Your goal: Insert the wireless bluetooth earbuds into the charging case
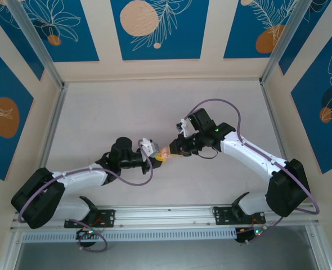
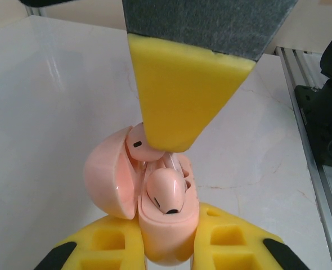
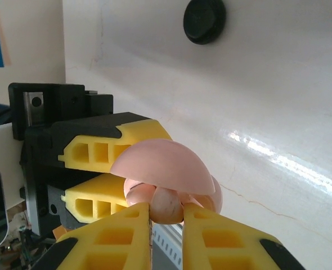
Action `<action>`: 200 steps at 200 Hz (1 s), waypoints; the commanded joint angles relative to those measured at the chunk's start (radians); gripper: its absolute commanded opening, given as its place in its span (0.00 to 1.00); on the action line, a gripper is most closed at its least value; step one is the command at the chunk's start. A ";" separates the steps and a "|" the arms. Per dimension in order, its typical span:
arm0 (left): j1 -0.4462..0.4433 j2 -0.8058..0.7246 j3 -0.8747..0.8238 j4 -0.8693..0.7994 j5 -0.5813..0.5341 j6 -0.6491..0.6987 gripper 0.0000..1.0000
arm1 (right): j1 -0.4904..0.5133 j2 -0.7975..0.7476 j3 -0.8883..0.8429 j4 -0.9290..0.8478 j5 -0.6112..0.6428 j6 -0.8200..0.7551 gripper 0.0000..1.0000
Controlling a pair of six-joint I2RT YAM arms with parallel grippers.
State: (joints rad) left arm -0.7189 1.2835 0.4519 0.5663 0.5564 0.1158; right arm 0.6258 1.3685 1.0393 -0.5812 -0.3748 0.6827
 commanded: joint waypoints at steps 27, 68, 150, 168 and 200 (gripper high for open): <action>-0.014 -0.044 0.033 0.065 -0.029 0.047 0.13 | 0.068 -0.024 -0.027 0.017 0.115 0.171 0.18; -0.014 -0.040 0.034 0.082 -0.059 0.062 0.13 | 0.108 -0.048 -0.059 0.060 0.176 0.268 0.22; -0.014 -0.039 0.028 0.096 -0.040 0.059 0.13 | 0.101 -0.107 -0.023 0.037 0.194 0.232 0.37; -0.013 -0.037 0.027 0.099 -0.035 0.059 0.13 | 0.097 -0.118 -0.005 0.014 0.186 0.210 0.40; -0.013 -0.037 0.027 0.097 -0.028 0.061 0.13 | 0.092 -0.151 0.022 -0.028 0.184 0.164 0.42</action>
State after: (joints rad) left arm -0.7204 1.2705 0.4522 0.6151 0.5117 0.1608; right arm 0.7254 1.2652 1.0199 -0.5446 -0.1822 0.8951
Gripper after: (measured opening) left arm 0.172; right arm 0.422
